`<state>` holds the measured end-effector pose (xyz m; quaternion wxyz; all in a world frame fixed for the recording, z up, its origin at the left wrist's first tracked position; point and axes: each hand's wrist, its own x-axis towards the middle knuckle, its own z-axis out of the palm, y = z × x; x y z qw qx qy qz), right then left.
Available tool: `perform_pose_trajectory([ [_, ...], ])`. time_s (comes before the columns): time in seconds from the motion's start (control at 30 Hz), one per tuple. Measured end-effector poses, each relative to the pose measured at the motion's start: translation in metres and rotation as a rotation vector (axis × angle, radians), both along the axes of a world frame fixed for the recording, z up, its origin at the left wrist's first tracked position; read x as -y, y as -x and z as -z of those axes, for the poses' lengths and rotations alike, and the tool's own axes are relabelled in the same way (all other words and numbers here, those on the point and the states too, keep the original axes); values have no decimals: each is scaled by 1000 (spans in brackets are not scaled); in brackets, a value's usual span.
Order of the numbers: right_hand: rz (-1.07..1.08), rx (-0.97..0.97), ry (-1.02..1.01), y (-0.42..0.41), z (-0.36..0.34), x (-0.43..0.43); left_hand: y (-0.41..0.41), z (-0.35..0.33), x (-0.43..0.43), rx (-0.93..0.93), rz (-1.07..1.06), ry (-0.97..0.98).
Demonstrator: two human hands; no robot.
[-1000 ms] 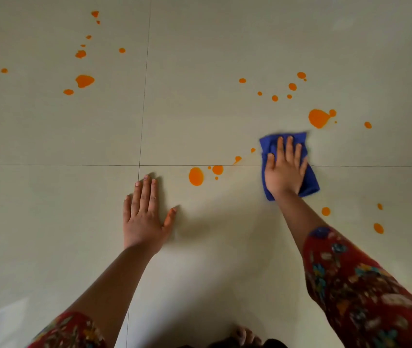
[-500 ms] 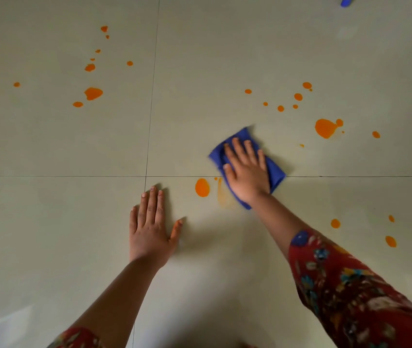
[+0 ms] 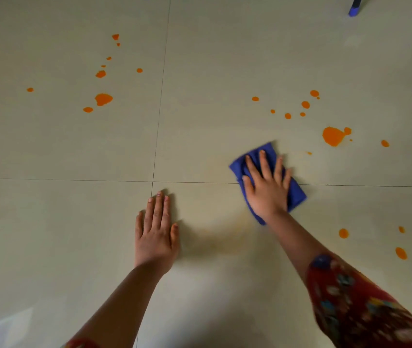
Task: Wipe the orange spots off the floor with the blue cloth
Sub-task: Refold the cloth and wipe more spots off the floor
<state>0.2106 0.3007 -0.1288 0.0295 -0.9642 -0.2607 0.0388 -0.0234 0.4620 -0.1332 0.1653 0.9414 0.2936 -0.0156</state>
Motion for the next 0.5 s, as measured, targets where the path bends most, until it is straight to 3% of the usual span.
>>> perform_pose_trajectory([
  [0.13, -333, 10, -82, 57, 0, -57, 0, 0, -2, 2, -2, 35],
  [0.23, -651, -26, -50, 116, -3, -12, 2, -3, -5, 29, 5, 132],
  [0.3, -691, -40, -39, 108, -5, 31, 2, -6, -7, 55, 3, 184],
  [0.4, -333, 40, 31, 47, 2, 58, 3, -8, -6, 72, 8, 201],
  [0.47, -17, 30, -3, 19, -4, 35, 2, -7, -8, 88, 1, 227],
  [0.5, 34, -3, -28, 20, -6, 15, 0, -7, -10, 115, -7, 259],
])
